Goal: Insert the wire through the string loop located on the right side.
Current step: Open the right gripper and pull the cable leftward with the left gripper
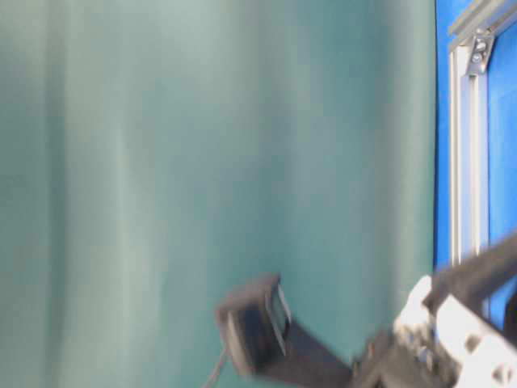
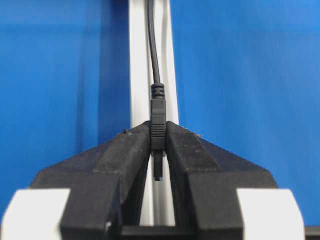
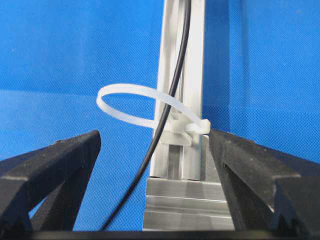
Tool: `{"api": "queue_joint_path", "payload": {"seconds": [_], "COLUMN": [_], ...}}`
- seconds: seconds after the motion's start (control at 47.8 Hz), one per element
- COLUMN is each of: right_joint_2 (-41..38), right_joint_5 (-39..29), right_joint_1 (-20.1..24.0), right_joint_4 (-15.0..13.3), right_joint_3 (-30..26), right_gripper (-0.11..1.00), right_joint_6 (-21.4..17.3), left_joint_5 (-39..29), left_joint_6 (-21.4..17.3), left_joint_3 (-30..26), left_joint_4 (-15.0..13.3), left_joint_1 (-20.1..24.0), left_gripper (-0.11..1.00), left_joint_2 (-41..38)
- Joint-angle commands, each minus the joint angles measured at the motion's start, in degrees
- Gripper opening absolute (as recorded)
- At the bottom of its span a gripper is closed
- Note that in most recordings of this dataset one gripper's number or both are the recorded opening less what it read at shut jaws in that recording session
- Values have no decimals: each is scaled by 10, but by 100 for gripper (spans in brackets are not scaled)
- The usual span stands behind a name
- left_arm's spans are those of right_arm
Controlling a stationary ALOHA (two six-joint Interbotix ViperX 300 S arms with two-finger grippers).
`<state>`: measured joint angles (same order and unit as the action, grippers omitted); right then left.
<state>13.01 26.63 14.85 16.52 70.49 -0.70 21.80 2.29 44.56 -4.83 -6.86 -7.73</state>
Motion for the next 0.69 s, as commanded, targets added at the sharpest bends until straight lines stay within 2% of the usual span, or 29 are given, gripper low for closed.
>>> {"api": "queue_joint_path", "payload": {"seconds": [0.0,0.251,0.669], "right_joint_2": [4,4,4], "right_joint_5": [4,-4,-4], "right_joint_1": [1,1,1], "right_joint_4": [-1,-1,-1], "right_joint_3": [-9,-9,-9], "right_gripper": [95,95,95], "right_joint_6": [2,3,3], "left_joint_5": [11,21,26], "left_joint_6": [1,3,4], "left_joint_3": [38,142,270], "left_joint_4": [1,1,1], "left_joint_1": [-3,-16,-20], "left_gripper": [8,8,8], "left_joint_2": [42,116,235]}}
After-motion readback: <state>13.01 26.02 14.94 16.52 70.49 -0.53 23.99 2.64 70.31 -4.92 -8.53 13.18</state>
